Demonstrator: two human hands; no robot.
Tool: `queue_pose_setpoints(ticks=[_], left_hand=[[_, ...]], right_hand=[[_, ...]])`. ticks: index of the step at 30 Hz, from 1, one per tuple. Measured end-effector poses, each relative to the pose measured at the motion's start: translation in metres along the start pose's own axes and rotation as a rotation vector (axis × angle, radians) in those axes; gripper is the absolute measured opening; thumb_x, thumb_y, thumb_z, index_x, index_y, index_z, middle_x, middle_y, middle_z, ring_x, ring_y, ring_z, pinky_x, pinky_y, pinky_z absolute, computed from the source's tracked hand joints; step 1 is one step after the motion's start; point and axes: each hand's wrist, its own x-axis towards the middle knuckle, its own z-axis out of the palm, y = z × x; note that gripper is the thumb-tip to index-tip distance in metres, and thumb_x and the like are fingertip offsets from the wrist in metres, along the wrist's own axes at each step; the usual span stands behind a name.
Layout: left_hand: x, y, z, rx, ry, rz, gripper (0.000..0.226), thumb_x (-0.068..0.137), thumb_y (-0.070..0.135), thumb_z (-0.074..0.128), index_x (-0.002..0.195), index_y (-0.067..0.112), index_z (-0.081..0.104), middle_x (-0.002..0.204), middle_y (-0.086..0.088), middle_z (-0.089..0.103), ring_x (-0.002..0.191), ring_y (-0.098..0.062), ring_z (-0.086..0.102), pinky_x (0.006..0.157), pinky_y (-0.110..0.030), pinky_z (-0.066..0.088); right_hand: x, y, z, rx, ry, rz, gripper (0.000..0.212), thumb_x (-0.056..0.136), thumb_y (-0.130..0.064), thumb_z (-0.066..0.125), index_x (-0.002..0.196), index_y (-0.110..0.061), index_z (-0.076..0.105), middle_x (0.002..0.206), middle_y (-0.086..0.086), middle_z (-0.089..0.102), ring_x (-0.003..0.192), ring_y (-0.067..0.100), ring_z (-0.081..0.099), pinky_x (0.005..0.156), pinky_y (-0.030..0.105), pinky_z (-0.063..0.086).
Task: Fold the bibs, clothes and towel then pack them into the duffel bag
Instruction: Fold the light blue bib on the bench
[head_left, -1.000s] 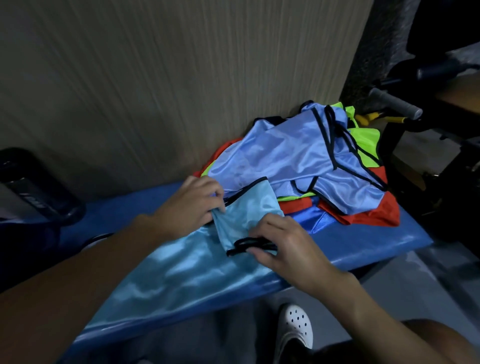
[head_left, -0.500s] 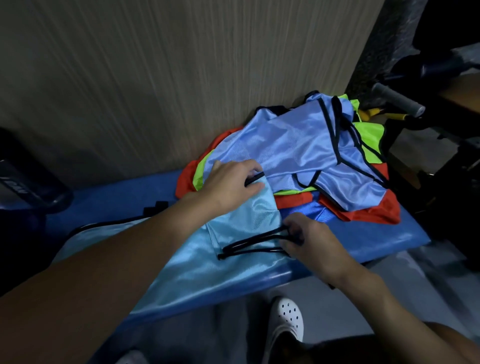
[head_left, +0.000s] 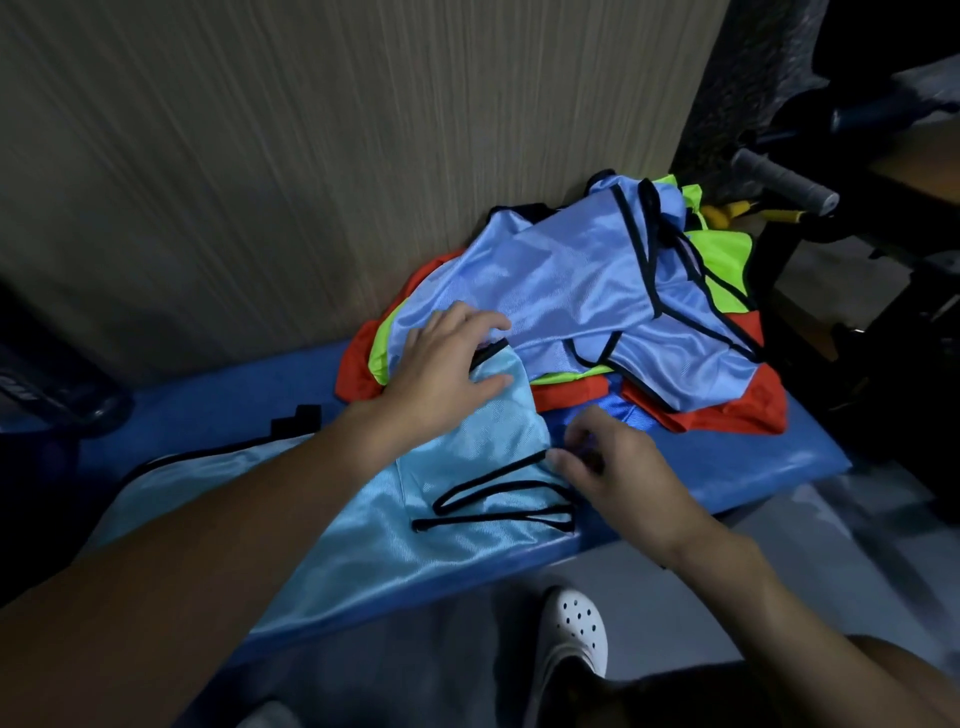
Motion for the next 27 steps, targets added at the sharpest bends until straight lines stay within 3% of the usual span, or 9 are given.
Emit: queue_pose_setpoints(ticks=[3,7,12,14,17,20,27], left_hand=[[-0.004,0.001,0.000,0.058,-0.002,0.081,0.039,0.086,0.031,0.074,0.123,0.028,0.064,0.119,0.009,0.051,0.117,-0.014,0.045,0.098,-0.031,0.026],[-0.006,-0.002,0.005,0.142,-0.090,0.103,0.034,0.091,0.037,0.066,0.125,0.033,0.065,0.128,0.010,0.048,0.122,-0.010,0.037,0.095,-0.027,0.017],[-0.009,-0.009,0.007,0.283,-0.190,0.123,0.050,0.097,0.046,0.054,0.145,0.031,0.048,0.148,0.013,0.039,0.136,-0.009,0.025,0.103,-0.032,0.016],[-0.011,-0.011,0.007,0.298,-0.214,0.113,0.053,0.098,0.049,0.051,0.147,0.033,0.043,0.154,0.012,0.032,0.140,-0.009,0.019,0.106,-0.034,0.015],[-0.016,-0.013,0.007,0.285,-0.216,0.091,0.057,0.095,0.055,0.052,0.148,0.039,0.040,0.157,0.013,0.027,0.142,-0.011,0.015,0.107,-0.035,0.013],[-0.020,-0.017,0.005,0.285,-0.204,0.092,0.058,0.094,0.056,0.054,0.148,0.043,0.038,0.155,0.014,0.028,0.141,-0.013,0.016,0.106,-0.036,0.014],[-0.030,-0.020,-0.005,0.223,-0.114,0.048,0.051,0.094,0.049,0.059,0.143,0.040,0.047,0.151,0.010,0.036,0.138,-0.013,0.022,0.099,-0.026,0.013]], right_hand=[[0.006,0.003,0.004,-0.053,-0.017,-0.030,0.017,0.084,-0.018,0.073,0.097,-0.017,0.063,0.084,-0.003,0.065,0.079,0.016,0.061,0.075,0.036,0.051],[0.009,0.003,0.009,-0.187,-0.037,-0.082,0.005,0.087,-0.018,0.065,0.084,-0.014,0.065,0.081,0.000,0.064,0.075,0.021,0.059,0.070,0.041,0.050],[0.002,-0.002,0.004,-0.236,-0.109,-0.089,0.010,0.087,-0.023,0.060,0.081,-0.015,0.060,0.078,-0.001,0.063,0.074,0.022,0.059,0.068,0.044,0.051],[0.001,-0.004,0.001,-0.213,-0.106,-0.108,0.013,0.088,-0.031,0.062,0.085,-0.020,0.056,0.082,-0.006,0.056,0.076,0.017,0.055,0.070,0.041,0.050],[-0.001,-0.005,0.003,-0.135,-0.134,-0.145,0.035,0.085,-0.046,0.067,0.111,-0.026,0.053,0.097,-0.010,0.047,0.085,0.012,0.052,0.075,0.031,0.047],[-0.001,-0.004,0.010,-0.201,-0.220,-0.153,0.052,0.083,-0.048,0.070,0.127,-0.027,0.052,0.105,-0.010,0.042,0.092,0.014,0.055,0.083,0.036,0.049],[0.007,-0.017,0.011,-0.167,-0.101,-0.209,0.052,0.077,-0.045,0.078,0.120,-0.019,0.062,0.106,-0.005,0.046,0.091,0.015,0.054,0.084,0.038,0.050]])
